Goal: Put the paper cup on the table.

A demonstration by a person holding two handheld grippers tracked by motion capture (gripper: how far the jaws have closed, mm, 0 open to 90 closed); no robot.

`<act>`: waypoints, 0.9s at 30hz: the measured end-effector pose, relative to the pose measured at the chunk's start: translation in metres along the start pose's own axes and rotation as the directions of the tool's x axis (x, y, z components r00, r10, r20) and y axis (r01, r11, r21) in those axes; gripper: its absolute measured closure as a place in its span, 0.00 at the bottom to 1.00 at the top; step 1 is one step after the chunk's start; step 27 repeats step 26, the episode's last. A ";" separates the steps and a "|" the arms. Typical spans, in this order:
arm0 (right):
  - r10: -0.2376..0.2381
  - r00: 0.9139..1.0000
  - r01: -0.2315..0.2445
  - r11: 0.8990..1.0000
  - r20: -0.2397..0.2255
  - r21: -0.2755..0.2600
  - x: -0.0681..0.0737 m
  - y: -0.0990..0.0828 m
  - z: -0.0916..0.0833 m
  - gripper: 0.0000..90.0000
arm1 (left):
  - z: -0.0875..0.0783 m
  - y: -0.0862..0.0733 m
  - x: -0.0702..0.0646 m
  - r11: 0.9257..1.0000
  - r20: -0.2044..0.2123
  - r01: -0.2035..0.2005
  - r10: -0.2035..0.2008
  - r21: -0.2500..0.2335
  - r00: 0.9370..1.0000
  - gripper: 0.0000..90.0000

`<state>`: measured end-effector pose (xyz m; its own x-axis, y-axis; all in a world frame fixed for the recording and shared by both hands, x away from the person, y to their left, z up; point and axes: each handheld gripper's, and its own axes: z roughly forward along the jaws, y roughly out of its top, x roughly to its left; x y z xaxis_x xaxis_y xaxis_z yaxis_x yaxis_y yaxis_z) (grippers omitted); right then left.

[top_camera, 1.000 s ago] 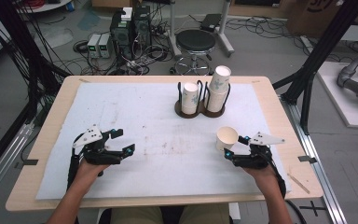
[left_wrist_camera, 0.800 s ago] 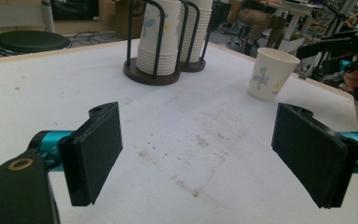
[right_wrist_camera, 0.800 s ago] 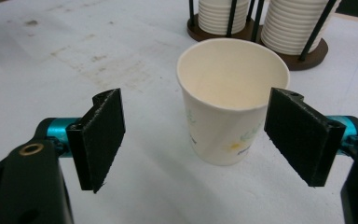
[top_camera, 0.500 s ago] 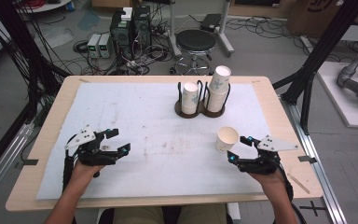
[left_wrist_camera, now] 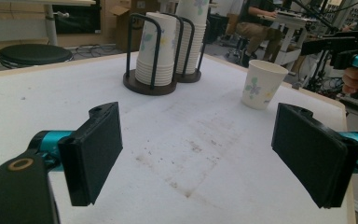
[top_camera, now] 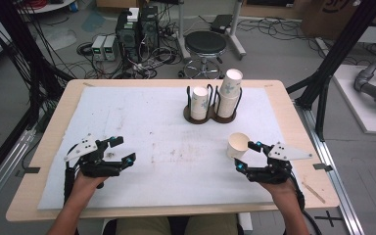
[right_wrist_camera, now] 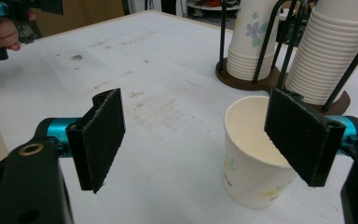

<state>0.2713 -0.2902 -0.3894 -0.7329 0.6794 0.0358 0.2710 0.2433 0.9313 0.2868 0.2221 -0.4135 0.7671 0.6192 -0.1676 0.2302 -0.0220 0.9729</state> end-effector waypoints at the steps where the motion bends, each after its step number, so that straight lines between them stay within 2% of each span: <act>1: 0.005 1.000 -0.005 1.000 -0.002 0.001 0.001 0.001 0.000 0.23 | 0.000 0.000 0.000 1.000 0.000 -0.003 0.003 0.000 1.000 0.18; 14: -0.004 1.000 0.004 1.000 0.000 -0.007 0.002 0.003 0.001 0.23 | -0.001 -0.001 -0.002 1.000 -0.005 0.000 0.000 0.001 1.000 0.18; 27: -0.012 1.000 0.012 1.000 0.012 -0.008 -0.001 0.002 0.002 0.23 | -0.001 -0.003 0.002 1.000 -0.021 0.000 0.000 0.013 1.000 0.18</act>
